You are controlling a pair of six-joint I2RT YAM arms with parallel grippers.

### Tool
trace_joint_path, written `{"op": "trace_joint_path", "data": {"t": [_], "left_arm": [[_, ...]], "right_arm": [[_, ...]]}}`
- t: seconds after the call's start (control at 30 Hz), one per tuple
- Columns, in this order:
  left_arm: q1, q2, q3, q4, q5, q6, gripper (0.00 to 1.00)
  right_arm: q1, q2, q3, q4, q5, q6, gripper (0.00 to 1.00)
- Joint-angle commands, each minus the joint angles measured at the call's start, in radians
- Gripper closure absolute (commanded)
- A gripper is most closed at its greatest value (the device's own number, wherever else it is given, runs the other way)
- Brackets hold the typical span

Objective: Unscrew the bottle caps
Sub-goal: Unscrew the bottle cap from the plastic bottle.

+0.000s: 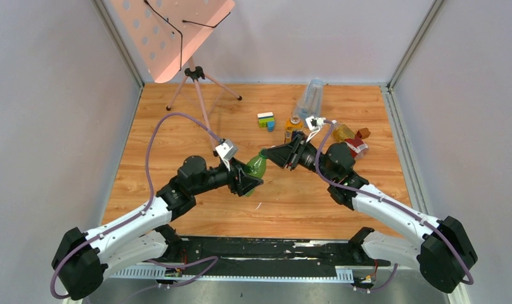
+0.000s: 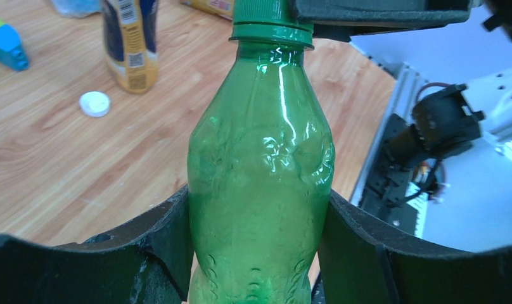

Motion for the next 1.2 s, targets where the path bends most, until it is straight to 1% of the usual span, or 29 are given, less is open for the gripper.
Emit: {"op": "trace_joint_path", "data": {"t": [0.0, 0.2, 0.27, 0.33, 0.4, 0.43, 0.47, 0.5, 0.53, 0.57, 0.6, 0.67, 0.77, 0.9, 0.97, 1.07, 1.17], "left_arm": [[0.009, 0.003, 0.015, 0.258, 0.194, -0.094, 1.00], [0.032, 0.010, 0.003, 0.350, 0.330, -0.122, 1.00], [0.035, 0.014, 0.000, 0.384, 0.381, -0.133, 1.00], [0.035, 0.012, -0.003, 0.399, 0.420, -0.138, 1.00], [0.036, 0.003, -0.006, 0.380, 0.427, -0.127, 1.00], [0.036, -0.010, -0.002, 0.331, 0.405, -0.117, 1.00], [0.036, -0.016, 0.001, 0.297, 0.363, -0.086, 1.00], [0.036, -0.028, 0.015, 0.210, 0.341, -0.067, 1.00], [0.036, -0.034, 0.025, 0.160, 0.288, -0.021, 1.00], [0.036, -0.043, 0.042, 0.063, 0.259, 0.001, 1.00], [0.036, -0.052, 0.049, -0.008, 0.204, 0.033, 1.00], [0.034, -0.062, 0.064, -0.080, 0.133, 0.063, 1.00], [0.027, -0.066, 0.077, -0.129, 0.058, 0.092, 1.00], [-0.045, -0.053, 0.100, -0.171, -0.092, 0.133, 1.00], [-0.097, -0.034, 0.116, -0.179, -0.155, 0.150, 1.00], [-0.125, -0.004, 0.134, -0.190, -0.223, 0.168, 1.00], [-0.140, 0.008, 0.146, -0.194, -0.260, 0.181, 1.00]], "right_arm": [[0.025, -0.048, -0.031, 0.156, -0.250, -0.056, 1.00], [-0.007, -0.041, -0.046, 0.271, -0.420, -0.042, 1.00], [-0.018, -0.040, -0.048, 0.286, -0.466, -0.038, 1.00], [-0.026, -0.047, -0.049, 0.282, -0.494, -0.044, 1.00], [-0.036, -0.063, -0.049, 0.242, -0.463, -0.044, 1.00], [-0.038, -0.082, -0.043, 0.185, -0.395, -0.050, 1.00], [-0.038, -0.099, -0.026, 0.089, -0.330, -0.062, 0.97], [-0.036, -0.118, -0.009, 0.009, -0.264, -0.088, 0.84], [-0.037, -0.133, 0.000, -0.052, -0.213, -0.096, 0.68], [-0.037, -0.151, 0.009, -0.101, -0.161, -0.100, 0.55], [-0.036, -0.167, 0.009, -0.134, -0.123, -0.101, 0.48], [-0.037, -0.194, 0.007, -0.171, -0.066, -0.092, 0.38], [-0.037, -0.202, 0.030, -0.218, -0.041, -0.096, 0.35], [-0.036, -0.170, 0.075, -0.293, 0.025, -0.037, 0.35], [-0.037, -0.155, 0.074, -0.277, 0.046, 0.002, 0.35], [-0.028, -0.139, 0.064, -0.212, 0.051, 0.042, 0.34], [-0.023, -0.100, 0.099, -0.237, 0.067, 0.058, 0.34]]}}
